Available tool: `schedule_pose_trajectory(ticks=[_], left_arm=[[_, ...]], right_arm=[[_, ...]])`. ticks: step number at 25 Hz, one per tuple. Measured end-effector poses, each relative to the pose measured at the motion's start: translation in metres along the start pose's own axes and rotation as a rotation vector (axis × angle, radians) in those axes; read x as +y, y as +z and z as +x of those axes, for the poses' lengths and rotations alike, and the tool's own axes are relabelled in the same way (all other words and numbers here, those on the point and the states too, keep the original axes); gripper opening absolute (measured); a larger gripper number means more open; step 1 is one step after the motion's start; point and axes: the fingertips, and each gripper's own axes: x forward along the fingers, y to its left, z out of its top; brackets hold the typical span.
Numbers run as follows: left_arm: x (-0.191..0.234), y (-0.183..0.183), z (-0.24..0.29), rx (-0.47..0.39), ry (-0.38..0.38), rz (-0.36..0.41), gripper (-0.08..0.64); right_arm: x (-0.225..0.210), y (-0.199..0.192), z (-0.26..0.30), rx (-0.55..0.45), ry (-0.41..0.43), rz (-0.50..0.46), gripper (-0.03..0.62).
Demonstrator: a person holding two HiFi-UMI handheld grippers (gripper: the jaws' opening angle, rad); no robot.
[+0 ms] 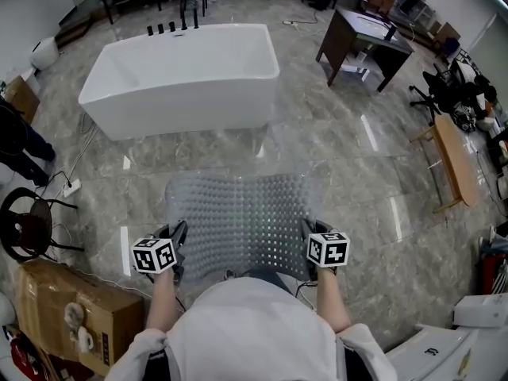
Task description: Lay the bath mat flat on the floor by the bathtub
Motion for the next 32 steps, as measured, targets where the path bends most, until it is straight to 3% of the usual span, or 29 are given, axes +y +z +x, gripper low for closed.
schedule_pose_trajectory(ticks=[18,24,32], left_arm=[[-0.031,0.053,0.080,-0.043,0.118,-0.065,0.044],[-0.034,0.069,0.102,-0.049,0.139,-0.070,0.044],[-0.014,0.096,0.135,-0.031,0.130,-0.070,0.044]], right_arm=[[-0.079,0.081,0.077,0.027,0.127,-0.068,0.043],[-0.106,0.097,0.097,0.036,0.139,-0.059,0.043],[-0.112,0.116,0.128,0.052,0.130,-0.041,0.043]])
